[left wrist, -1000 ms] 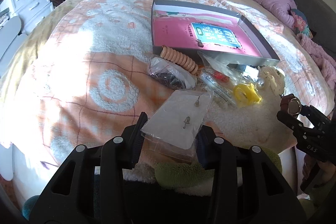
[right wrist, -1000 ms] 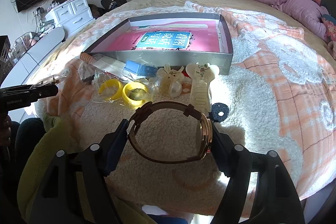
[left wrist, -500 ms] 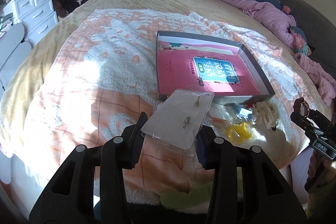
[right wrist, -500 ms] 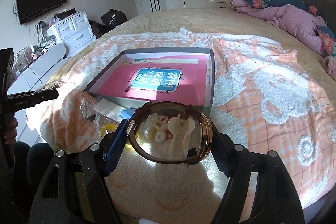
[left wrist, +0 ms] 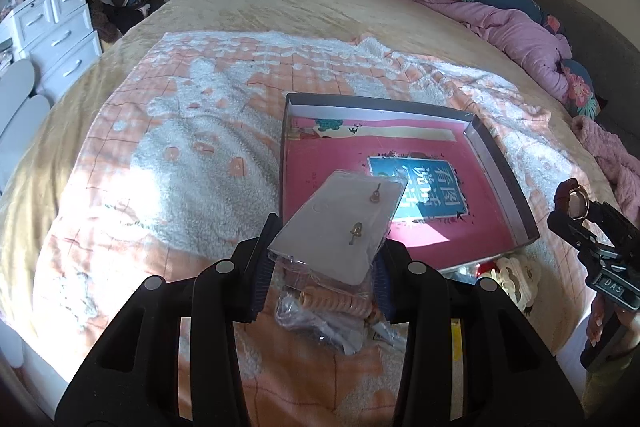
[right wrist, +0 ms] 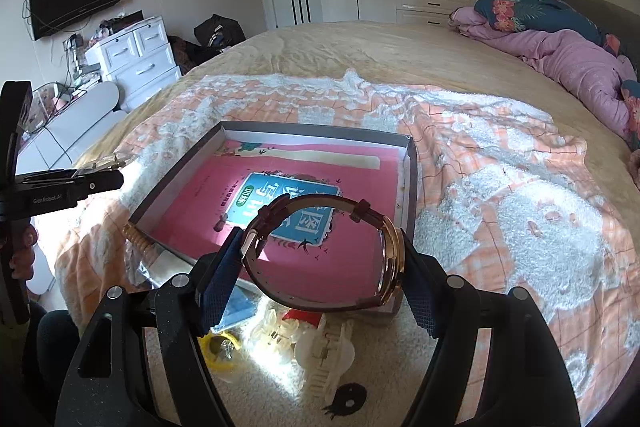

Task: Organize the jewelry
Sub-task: 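Carry the watch with the right tool while the left carries the card into the grey box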

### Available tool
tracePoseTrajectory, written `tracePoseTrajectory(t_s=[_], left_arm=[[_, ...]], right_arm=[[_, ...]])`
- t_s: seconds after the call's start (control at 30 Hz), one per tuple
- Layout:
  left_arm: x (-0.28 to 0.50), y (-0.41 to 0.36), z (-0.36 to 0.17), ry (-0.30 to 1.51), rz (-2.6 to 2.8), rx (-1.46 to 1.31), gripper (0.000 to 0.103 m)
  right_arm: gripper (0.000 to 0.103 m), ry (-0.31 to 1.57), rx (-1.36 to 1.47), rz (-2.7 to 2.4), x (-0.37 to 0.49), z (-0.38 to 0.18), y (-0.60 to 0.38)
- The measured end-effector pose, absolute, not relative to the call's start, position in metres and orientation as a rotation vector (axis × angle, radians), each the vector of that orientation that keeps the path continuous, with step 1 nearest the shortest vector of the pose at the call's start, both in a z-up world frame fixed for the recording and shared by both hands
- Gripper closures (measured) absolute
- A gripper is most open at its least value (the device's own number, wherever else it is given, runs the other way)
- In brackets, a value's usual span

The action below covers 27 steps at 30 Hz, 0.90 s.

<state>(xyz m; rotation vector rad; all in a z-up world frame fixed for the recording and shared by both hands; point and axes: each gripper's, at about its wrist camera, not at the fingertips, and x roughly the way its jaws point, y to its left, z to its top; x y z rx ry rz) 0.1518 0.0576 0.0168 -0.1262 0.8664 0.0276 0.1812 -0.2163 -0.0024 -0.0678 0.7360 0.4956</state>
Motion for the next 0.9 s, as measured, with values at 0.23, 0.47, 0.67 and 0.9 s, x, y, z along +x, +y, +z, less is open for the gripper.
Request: tracePoseTrajectory(t_s=[0.23,0.47,0.67,0.9], left_arm=[[0.184,0.045,-0.001,0.891,0.017,-0.110,0.070],[0.203,0.035,-0.023,0.931,0.011,-0.094,0.069],[0.206,0.030,-0.034,0.946,0.002,-0.058,0.069],[0.208,0.030,-0.041,0.961,-0.006,-0.047,0.069]], right_arm=[[0.031,0.834,-0.046,0.507,0.215,-0.028,-0.203],[0.031,0.909,-0.074,0.489,0.231,-0.054,-0.191],[0.030,0.946,-0.069,0.476,0.240,-0.067,-0.190],[0.024,0.952,-0.063,0.465,0.243,-0.071,-0.189]])
